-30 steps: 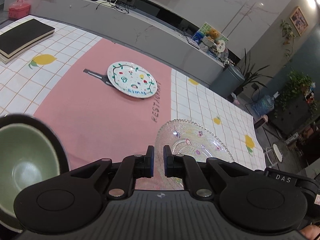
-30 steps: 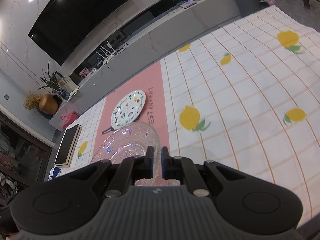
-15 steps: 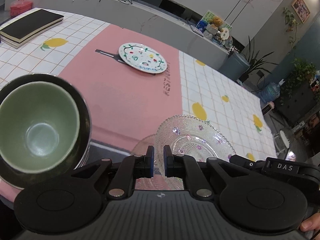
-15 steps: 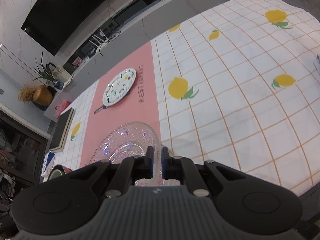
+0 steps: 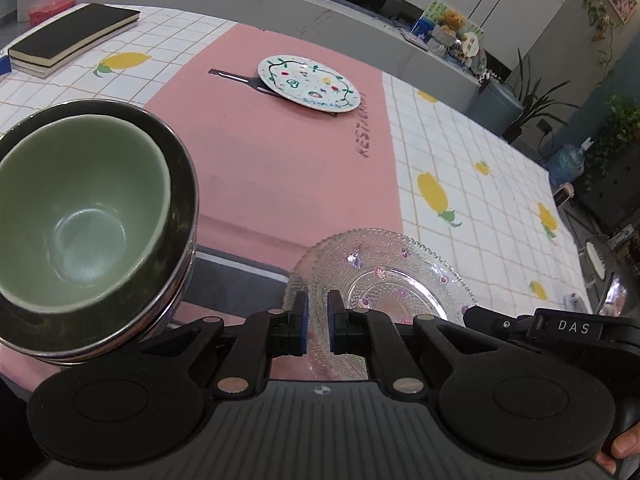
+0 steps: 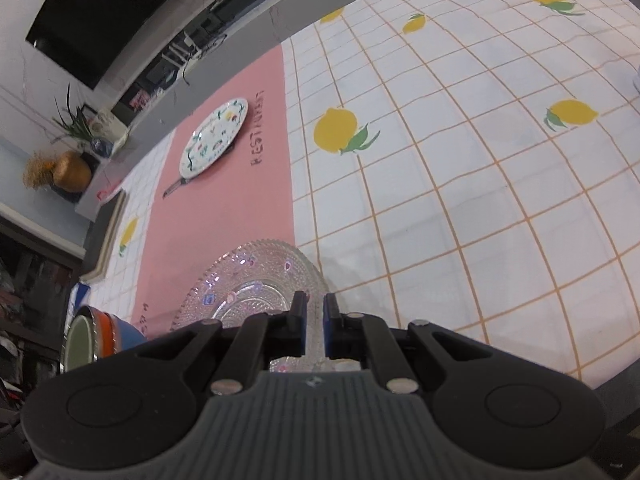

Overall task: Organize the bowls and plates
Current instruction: 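Carry the stacked glass plates with both grippers beside the nested bowls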

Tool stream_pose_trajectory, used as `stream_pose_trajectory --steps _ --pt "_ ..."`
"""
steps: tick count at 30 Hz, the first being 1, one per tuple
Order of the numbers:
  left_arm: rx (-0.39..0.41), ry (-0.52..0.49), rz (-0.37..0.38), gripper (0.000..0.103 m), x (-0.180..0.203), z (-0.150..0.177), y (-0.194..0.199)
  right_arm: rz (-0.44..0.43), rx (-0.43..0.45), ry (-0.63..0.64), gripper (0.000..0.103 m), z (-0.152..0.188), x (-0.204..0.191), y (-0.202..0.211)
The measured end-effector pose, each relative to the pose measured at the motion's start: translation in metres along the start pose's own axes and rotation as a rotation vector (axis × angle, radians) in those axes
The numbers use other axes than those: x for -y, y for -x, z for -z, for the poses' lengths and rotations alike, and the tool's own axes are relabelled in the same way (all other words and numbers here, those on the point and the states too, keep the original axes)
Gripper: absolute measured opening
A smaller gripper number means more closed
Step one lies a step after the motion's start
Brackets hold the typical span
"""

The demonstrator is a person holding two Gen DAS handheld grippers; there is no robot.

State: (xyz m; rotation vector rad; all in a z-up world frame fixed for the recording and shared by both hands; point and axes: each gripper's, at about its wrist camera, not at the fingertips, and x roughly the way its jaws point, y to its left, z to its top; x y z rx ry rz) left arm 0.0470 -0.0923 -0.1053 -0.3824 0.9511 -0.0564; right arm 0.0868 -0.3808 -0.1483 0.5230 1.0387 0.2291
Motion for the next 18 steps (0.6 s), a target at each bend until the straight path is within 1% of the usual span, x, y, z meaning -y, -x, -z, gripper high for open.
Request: stream_pose_trajectory --steps 11,18 --pt "0.018 -0.051 -0.055 0.010 0.0028 0.0022 -0.0040 0.006 -0.004 0.037 0.007 0.0027 -0.0042 -0.0099" --pt "0.003 -0.082 -0.068 0.010 0.0040 0.0073 -0.0072 0.029 0.038 0.092 0.007 0.0080 -0.0103 -0.0044"
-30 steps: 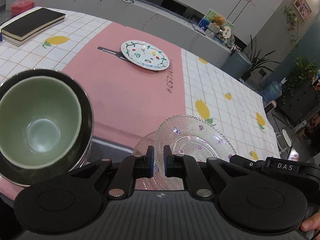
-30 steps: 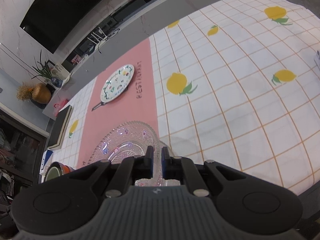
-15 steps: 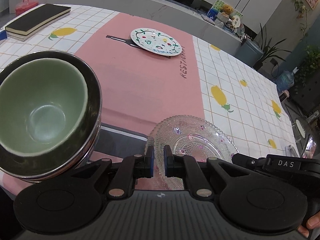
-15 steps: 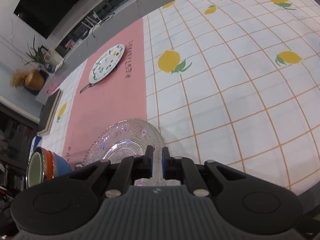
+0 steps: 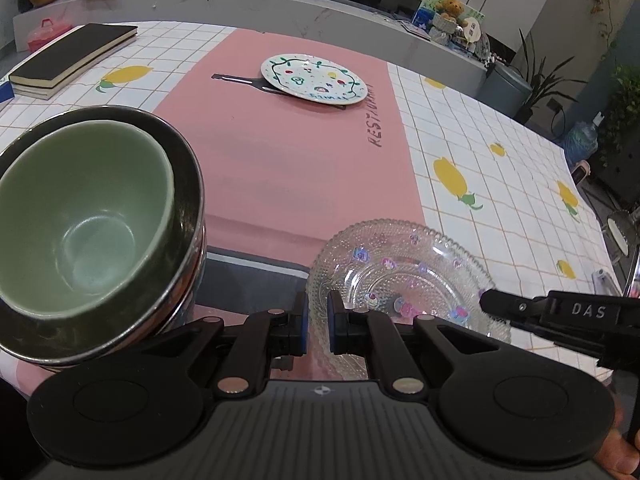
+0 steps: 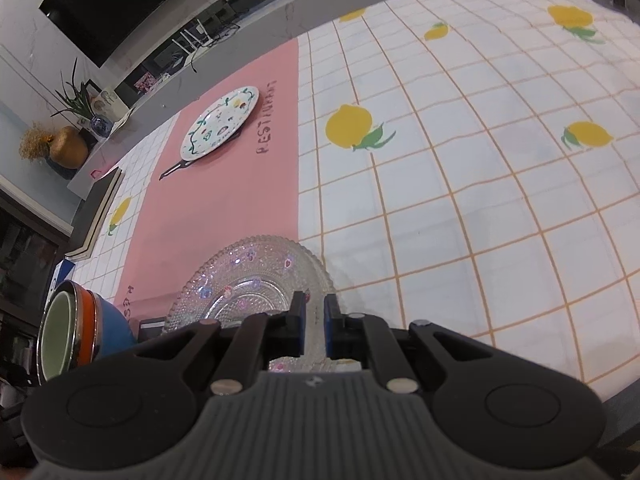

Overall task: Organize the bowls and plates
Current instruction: 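Carry the stacked glass plates with both grippers beside the nested bowls, then move both grippers to the white painted plate rim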

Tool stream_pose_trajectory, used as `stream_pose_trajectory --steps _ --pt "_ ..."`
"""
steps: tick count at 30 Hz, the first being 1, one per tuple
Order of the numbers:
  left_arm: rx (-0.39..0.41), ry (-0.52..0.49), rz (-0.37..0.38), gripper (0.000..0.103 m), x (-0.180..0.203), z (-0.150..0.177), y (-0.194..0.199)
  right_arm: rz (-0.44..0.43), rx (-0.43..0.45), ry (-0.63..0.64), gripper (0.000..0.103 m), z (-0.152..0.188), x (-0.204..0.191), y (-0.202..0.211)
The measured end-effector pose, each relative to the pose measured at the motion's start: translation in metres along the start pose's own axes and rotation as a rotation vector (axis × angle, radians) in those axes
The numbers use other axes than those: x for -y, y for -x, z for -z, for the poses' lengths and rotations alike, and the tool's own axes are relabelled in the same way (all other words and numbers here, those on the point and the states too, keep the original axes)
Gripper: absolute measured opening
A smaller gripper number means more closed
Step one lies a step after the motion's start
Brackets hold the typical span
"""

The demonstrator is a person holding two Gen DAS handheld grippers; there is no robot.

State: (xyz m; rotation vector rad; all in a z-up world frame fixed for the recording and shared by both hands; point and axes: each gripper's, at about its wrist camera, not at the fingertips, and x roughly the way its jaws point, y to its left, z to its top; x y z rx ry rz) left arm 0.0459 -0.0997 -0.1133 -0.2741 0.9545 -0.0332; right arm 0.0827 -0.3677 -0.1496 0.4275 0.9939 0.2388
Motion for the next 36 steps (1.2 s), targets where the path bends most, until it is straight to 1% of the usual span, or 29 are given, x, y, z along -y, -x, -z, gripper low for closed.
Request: stream_pose_trajectory --steps 6,9,15,16,20,24,25,27,28,31,34,36 --pt "-0.002 -0.014 -0.010 0.009 0.002 0.003 -0.003 0.045 0.010 0.056 0.007 0.003 -0.008 -0.002" --pt "-0.002 -0.023 -0.016 0.009 0.003 0.003 -0.003 0.053 0.014 0.067 0.008 0.003 -0.009 -0.003" --pt "-0.009 -0.043 -0.024 0.009 0.005 0.004 -0.003 0.074 0.016 0.080 0.011 0.004 -0.011 -0.003" --pt "-0.010 -0.042 -0.023 0.010 0.004 0.004 -0.003 0.084 0.014 0.084 0.014 0.005 -0.012 -0.003" --pt "-0.015 -0.033 -0.017 0.010 0.004 0.004 -0.002 0.080 0.024 0.093 0.019 0.006 -0.013 -0.002" --pt "-0.001 -0.034 -0.016 0.011 0.005 0.003 0.000 0.067 0.042 0.081 0.020 0.006 -0.012 0.001" --pt "0.008 -0.039 -0.013 0.013 0.005 0.002 0.003 0.060 0.048 0.077 0.021 0.006 -0.011 0.002" --pt "0.022 -0.041 -0.003 0.022 0.008 0.001 0.007 0.051 0.061 0.074 0.028 0.006 -0.011 0.005" --pt "0.027 -0.036 0.010 0.023 0.008 -0.001 0.009 0.048 0.067 0.079 0.032 0.006 -0.012 0.006" --pt "0.032 -0.022 0.053 0.026 0.007 -0.008 0.015 0.050 0.073 0.106 0.036 0.005 -0.018 0.009" --pt "0.039 -0.023 0.091 0.026 0.006 -0.017 0.023 0.067 0.088 0.138 0.048 0.002 -0.026 0.012" --pt "0.038 -0.021 0.106 0.026 0.005 -0.026 0.028 0.071 0.089 0.150 0.048 -0.002 -0.030 0.012"
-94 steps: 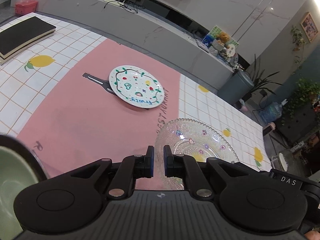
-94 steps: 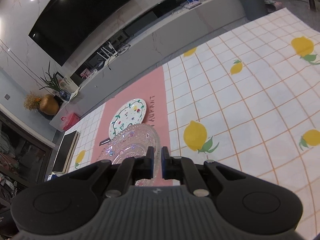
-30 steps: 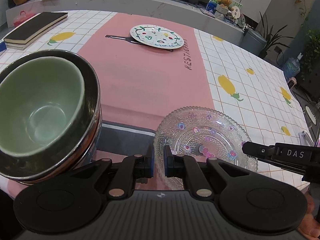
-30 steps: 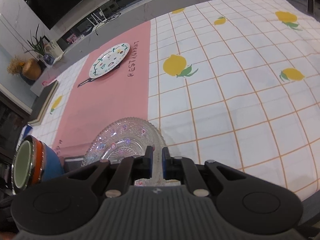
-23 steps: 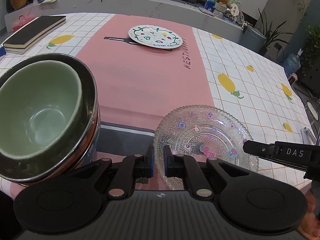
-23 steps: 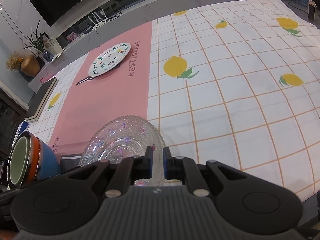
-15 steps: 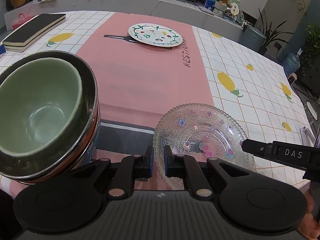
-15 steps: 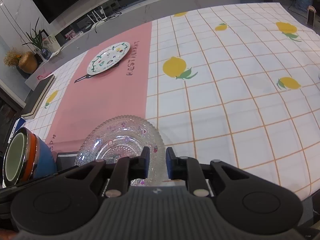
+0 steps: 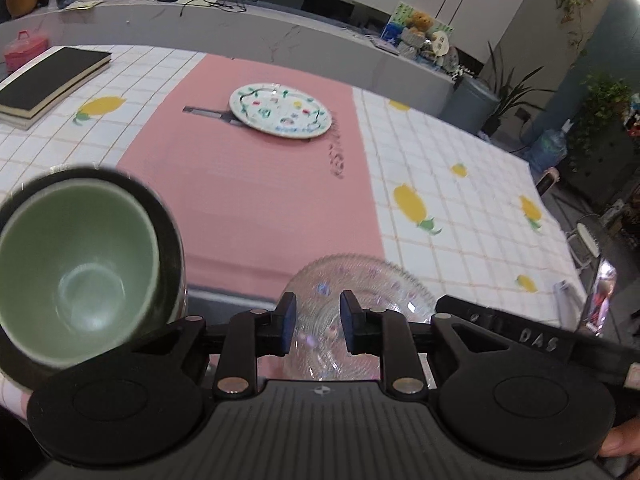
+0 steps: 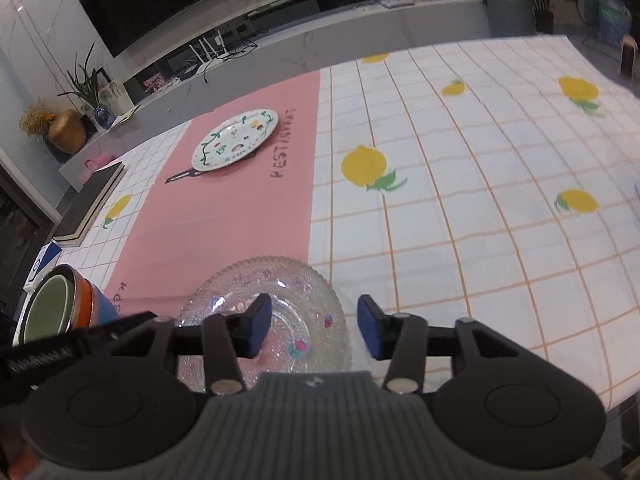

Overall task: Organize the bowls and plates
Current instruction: 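Move both grippers to the white painted plate rim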

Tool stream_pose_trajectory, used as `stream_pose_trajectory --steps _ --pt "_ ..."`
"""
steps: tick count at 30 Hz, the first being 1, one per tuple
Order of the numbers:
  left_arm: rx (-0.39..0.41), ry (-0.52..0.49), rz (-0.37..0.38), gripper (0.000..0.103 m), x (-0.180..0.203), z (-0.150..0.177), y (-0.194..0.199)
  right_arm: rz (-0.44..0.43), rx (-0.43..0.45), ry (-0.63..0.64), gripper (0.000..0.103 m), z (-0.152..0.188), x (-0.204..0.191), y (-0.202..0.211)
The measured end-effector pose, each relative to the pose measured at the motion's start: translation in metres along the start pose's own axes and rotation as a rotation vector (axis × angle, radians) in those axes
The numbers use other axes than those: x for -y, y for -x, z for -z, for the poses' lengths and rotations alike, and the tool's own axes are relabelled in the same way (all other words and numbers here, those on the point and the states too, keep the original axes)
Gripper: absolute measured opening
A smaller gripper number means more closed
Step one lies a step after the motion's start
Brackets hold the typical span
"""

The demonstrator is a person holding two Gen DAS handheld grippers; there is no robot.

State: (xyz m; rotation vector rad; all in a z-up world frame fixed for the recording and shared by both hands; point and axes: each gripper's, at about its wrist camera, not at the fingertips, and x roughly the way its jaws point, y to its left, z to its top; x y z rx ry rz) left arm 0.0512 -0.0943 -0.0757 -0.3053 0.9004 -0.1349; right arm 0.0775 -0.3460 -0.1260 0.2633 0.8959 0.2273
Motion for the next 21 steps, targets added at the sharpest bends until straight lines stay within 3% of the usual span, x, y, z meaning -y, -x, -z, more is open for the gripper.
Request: stream_pose_trajectory --steps 6,14,17,21 --pt "-0.042 0.052 0.035 0.027 -0.010 -0.038 0.006 -0.016 -0.018 -0.009 0.048 -0.025 -0.008 -0.006" --pt "-0.032 0.085 0.064 0.027 -0.025 -0.102 0.016 -0.065 -0.008 -0.024 0.050 -0.080 -0.028 -0.021" --pt "-0.020 0.053 0.048 0.027 -0.027 -0.130 0.016 -0.086 -0.011 -0.040 0.050 -0.101 -0.034 -0.032" --pt "-0.062 0.014 0.072 0.027 -0.030 -0.167 0.004 -0.099 -0.027 -0.041 0.049 -0.124 -0.042 -0.051"
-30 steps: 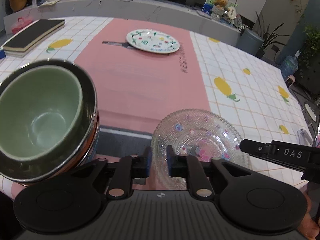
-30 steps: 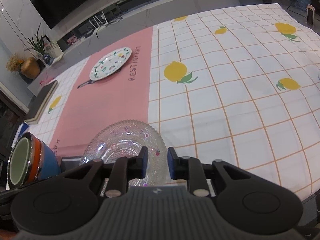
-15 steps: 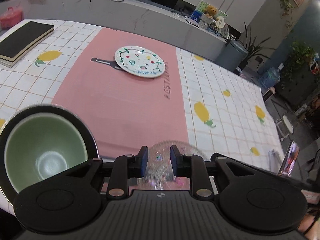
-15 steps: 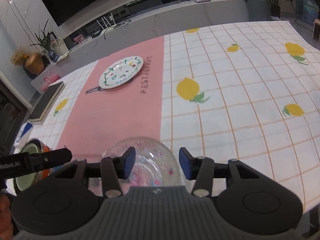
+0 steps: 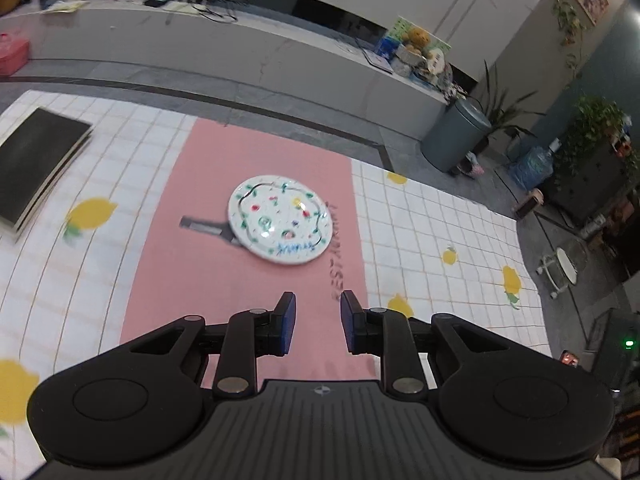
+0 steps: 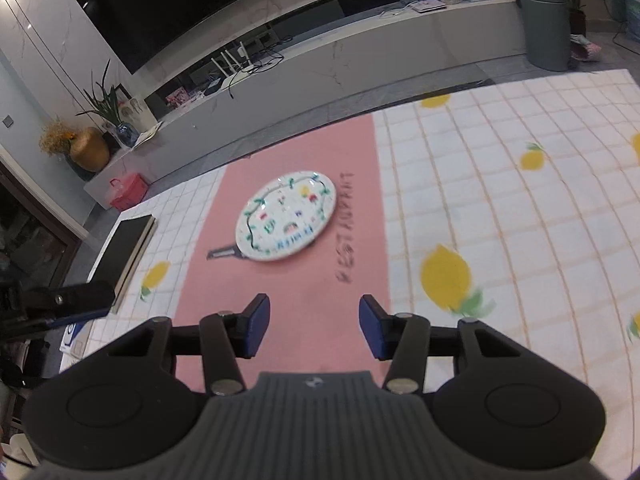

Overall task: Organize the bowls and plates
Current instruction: 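Move both grippers to the white painted plate rim, then close both grippers on the white painted plate rim, then lift the white painted plate with both grippers toward the nested bowls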

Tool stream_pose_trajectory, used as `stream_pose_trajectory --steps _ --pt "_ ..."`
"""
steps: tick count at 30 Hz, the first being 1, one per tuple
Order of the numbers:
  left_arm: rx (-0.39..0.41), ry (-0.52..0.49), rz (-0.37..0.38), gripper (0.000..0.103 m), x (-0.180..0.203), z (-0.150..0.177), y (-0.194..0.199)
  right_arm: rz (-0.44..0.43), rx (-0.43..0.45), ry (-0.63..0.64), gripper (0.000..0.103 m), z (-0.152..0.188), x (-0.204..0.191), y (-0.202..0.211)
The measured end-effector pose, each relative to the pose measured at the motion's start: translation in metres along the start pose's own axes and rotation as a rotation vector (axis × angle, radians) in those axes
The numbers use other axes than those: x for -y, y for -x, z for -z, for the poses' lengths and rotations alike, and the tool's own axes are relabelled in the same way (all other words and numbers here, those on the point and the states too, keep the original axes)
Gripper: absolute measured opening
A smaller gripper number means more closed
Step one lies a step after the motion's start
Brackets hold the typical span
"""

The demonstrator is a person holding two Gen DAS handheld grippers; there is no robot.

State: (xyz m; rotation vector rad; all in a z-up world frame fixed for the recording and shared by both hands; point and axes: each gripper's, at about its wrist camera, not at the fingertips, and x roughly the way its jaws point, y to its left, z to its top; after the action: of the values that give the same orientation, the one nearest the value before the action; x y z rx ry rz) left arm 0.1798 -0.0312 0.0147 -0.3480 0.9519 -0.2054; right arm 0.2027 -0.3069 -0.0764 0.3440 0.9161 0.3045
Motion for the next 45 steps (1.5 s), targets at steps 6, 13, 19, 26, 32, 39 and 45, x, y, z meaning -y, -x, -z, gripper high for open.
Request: stream_pose_trajectory --steps 6,13,19,26,32,39,45 --pt "-0.077 -0.113 -0.005 0.027 -0.006 -0.042 -0.041 -0.011 -0.024 -0.051 0.047 -0.023 0.006 -0.041" --pt "-0.152 -0.119 0.031 0.027 -0.043 -0.073 -0.106 -0.021 -0.052 -0.120 0.040 -0.047 0.021 -0.095" --pt "-0.194 -0.092 0.032 0.037 -0.078 -0.086 -0.155 -0.018 -0.073 -0.127 0.038 -0.064 0.027 -0.131" --pt "-0.195 -0.008 0.059 0.040 -0.109 -0.087 -0.189 -0.004 -0.104 -0.119 0.033 -0.071 0.034 -0.162" --pt "-0.190 0.006 0.072 0.040 -0.116 -0.085 -0.201 -0.031 -0.106 -0.145 0.033 -0.075 0.041 -0.173" --pt "-0.173 0.023 0.070 0.029 -0.122 -0.084 -0.204 -0.083 -0.110 -0.150 0.023 -0.074 0.041 -0.180" --pt "-0.158 0.003 0.045 0.014 -0.120 -0.083 -0.203 -0.086 -0.106 -0.168 0.009 -0.069 0.039 -0.182"
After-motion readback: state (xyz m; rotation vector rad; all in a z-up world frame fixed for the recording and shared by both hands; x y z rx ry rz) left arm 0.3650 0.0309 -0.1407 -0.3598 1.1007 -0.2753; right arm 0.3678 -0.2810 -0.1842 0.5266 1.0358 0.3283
